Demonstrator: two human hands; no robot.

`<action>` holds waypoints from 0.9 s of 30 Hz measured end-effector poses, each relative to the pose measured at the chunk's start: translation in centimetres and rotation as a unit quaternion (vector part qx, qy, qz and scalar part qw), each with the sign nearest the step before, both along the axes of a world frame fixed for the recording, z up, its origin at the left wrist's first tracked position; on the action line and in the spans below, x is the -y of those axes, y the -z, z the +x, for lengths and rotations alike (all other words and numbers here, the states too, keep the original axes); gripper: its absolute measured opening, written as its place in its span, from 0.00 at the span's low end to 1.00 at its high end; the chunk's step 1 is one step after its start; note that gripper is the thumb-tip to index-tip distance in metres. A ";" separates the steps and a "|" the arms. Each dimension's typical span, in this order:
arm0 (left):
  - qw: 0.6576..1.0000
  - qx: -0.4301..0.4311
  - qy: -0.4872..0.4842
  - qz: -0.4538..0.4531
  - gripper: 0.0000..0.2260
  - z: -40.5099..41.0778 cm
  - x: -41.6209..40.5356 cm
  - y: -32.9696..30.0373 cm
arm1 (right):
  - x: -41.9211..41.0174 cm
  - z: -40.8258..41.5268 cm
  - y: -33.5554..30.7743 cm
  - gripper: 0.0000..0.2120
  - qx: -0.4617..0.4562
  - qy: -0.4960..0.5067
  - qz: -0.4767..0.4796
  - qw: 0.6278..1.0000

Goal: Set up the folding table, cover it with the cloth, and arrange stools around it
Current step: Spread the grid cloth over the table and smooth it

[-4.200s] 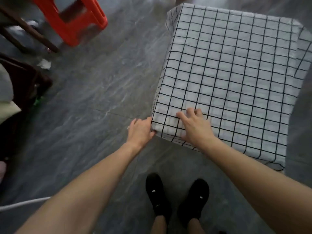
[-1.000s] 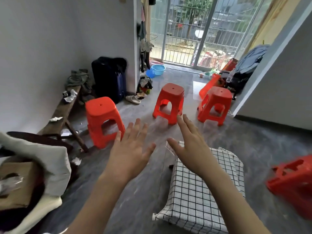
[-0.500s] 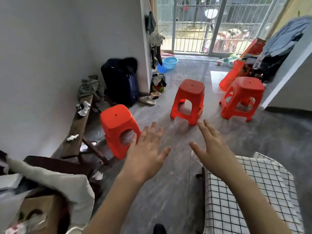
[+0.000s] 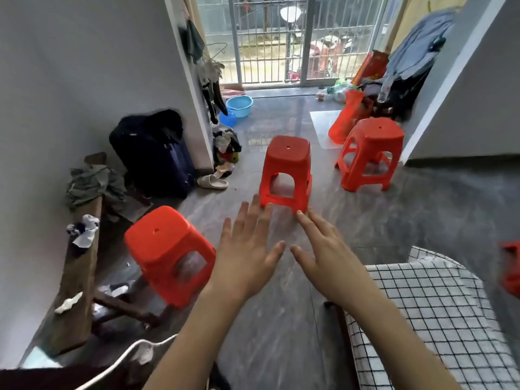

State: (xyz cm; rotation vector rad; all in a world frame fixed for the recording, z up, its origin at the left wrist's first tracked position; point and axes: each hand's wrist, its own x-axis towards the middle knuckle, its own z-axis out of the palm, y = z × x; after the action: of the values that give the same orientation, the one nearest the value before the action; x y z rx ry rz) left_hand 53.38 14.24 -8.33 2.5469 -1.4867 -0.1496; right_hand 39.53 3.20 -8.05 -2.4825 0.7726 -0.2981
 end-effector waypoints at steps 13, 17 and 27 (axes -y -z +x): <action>0.982 -0.049 0.172 0.063 0.37 19.4 11.2 2.3 | 6.7 15.1 0.8 0.32 -0.035 0.160 0.019 0.986; 0.966 -0.037 0.246 0.068 0.40 21.7 16.6 3.5 | 8.4 16.2 0.8 0.32 -0.039 0.236 0.030 0.971; 0.885 -0.054 0.451 0.102 0.31 16.5 28.9 6.0 | 14.4 7.2 3.6 0.31 -0.009 0.503 0.092 0.859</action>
State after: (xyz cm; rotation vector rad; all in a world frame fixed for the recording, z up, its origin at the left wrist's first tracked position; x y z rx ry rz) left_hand 69.93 -14.69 -14.31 1.6998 -2.5767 -0.5790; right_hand 46.73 -11.21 -11.70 -1.6897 1.9569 -0.5199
